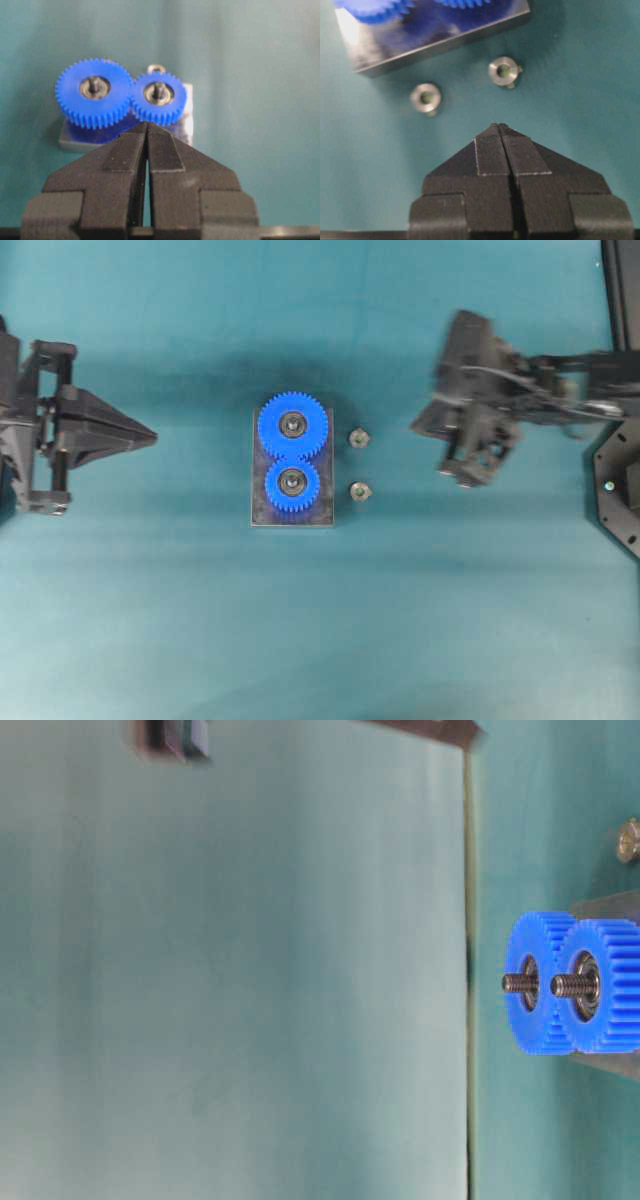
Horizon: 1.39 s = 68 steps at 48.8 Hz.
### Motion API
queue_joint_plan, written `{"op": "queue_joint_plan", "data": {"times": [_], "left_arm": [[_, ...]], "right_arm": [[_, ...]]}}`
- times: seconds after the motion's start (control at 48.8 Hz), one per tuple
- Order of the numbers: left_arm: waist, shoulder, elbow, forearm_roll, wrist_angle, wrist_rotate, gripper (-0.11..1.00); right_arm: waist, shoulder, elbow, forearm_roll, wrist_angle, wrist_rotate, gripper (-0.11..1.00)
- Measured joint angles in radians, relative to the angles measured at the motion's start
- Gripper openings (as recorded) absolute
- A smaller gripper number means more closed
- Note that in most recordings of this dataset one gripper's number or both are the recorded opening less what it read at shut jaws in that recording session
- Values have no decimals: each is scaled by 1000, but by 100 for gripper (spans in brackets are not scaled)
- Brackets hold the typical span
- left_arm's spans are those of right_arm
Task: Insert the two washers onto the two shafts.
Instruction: 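Move the right gripper toward the upper silver washer beside the gears, then lower the open right gripper around the upper washer and close it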
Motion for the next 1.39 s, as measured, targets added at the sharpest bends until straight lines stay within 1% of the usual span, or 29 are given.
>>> {"op": "queue_joint_plan", "data": {"times": [0.062, 0.123, 0.205, 0.287, 0.39, 0.41, 0.451, 0.472, 0.492, 0.595, 0.738, 0.882, 1.148, 1.395], "left_arm": [[-2, 15, -5, 0, 0, -2, 0], [0, 29, -9, 0, 0, -2, 0], [0, 38, -14, 0, 0, 0, -1], [0, 41, -15, 0, 0, -2, 0], [0, 44, -17, 0, 0, -2, 0], [0, 46, -15, 0, 0, -2, 0], [0, 48, -17, 0, 0, 0, 0], [0, 48, -17, 0, 0, -2, 0], [0, 51, -17, 0, 0, -2, 0], [0, 55, -18, 0, 0, -2, 0], [0, 61, -20, 0, 0, 0, 0], [0, 74, -18, 0, -2, -2, 0], [0, 92, -21, 0, -3, -2, 0], [0, 104, -21, 0, -15, -2, 0]], "right_arm": [[-2, 52, -26, -3, -6, -5, -2], [-2, 87, -44, -8, -6, -15, 1], [-2, 138, -71, -9, -6, -32, 10], [-3, 186, -95, -9, -6, -58, 30], [-5, 233, -124, -9, 0, -78, 60], [-8, 244, -132, -9, 2, -80, 68], [-11, 261, -146, -9, 9, -83, 80], [-14, 270, -153, -9, 14, -83, 83], [-17, 279, -161, -9, 18, -83, 85], [-37, 318, -198, -11, 54, -92, 81], [-52, 357, -245, -15, 94, -110, 81], [-49, 385, -276, -15, 109, -132, 81], [-35, 414, -291, -15, 146, -133, 81], [-32, 425, -296, -14, 152, -133, 81]]}}
